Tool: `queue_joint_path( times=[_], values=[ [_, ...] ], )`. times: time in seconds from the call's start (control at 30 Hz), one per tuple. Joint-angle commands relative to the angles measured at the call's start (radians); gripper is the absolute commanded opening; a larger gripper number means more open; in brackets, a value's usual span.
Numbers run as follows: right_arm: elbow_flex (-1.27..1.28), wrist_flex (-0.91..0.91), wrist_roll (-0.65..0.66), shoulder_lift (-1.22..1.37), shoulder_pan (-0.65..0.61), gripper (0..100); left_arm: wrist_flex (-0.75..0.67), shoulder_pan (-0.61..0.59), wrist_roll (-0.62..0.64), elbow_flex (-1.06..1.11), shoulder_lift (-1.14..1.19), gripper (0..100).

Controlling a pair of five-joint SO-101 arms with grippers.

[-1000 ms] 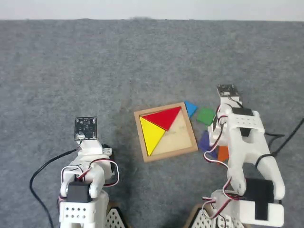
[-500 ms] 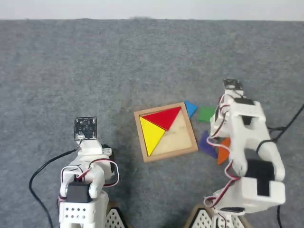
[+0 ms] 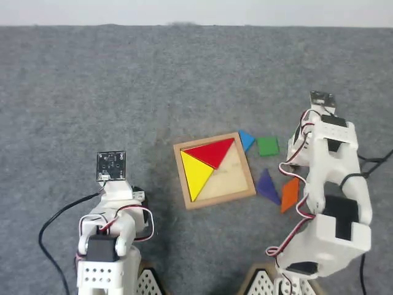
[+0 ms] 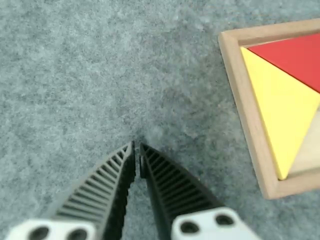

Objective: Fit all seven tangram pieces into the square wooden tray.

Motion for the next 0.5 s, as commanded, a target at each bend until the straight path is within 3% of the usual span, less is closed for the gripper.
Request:
queue_joint_path(
  times=[0.0, 0.47],
  values=[
    [-0.031, 0.079, 0.014, -0.018, -0.045, 26.5, 0.002, -0.006, -0.011, -0.012, -0.020, 1],
    [0.325, -0.073, -0.020, -0.375, -0.062, 24.9, 0.002, -0.006, -0.011, -0.012, -0.020, 1]
  ],
)
